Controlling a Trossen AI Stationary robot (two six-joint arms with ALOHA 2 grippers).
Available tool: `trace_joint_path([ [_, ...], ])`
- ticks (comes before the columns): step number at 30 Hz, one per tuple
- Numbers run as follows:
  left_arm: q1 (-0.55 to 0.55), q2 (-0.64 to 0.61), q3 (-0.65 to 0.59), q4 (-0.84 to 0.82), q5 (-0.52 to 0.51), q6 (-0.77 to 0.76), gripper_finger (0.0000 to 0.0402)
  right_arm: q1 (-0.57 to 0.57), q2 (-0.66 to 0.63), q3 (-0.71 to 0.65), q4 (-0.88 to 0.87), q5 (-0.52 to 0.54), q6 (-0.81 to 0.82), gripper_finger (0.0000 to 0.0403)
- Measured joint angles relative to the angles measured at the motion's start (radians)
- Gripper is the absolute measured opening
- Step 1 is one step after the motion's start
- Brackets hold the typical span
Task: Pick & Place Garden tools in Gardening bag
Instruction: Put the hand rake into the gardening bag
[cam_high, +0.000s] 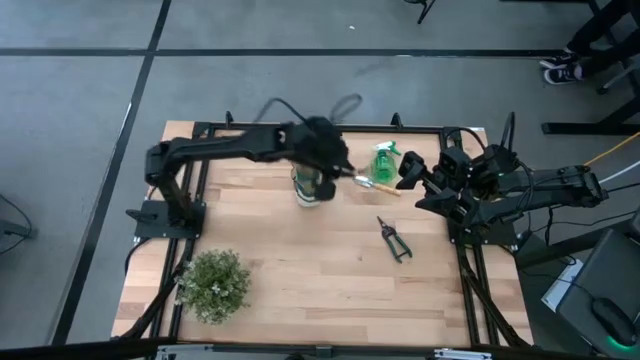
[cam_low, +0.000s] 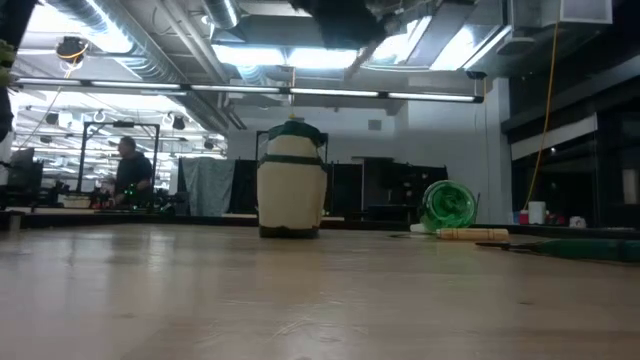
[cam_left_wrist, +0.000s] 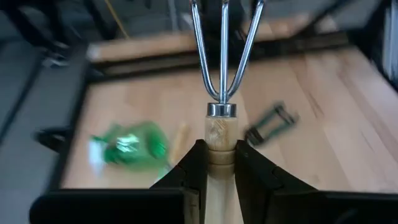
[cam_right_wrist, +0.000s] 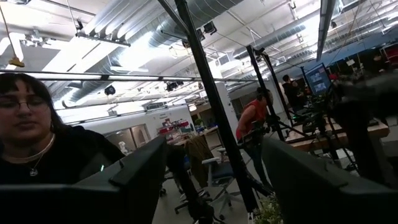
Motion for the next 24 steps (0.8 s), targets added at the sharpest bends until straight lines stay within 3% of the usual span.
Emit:
trace_joint_path([
  [15, 0.115, -0.262, -0.045, 0.012, -0.014, -0.022, 0.0048, -0.002, 0.0, 0.0, -0.018, -0.001, -0.047, 0.0268],
  [19, 0.144, -0.334, -0.188, 0.111, -0.017, -0.072, 0.0048, -0.002, 0.0, 0.0, -0.019, -0.001, -0.047, 0.0268],
  [24, 0.168, -0.431, -0.462, 0.446, -0.02, -0.244, 0.0048, -0.002, 0.0, 0.0, -0.034, -0.001, -0.047, 0.0268],
])
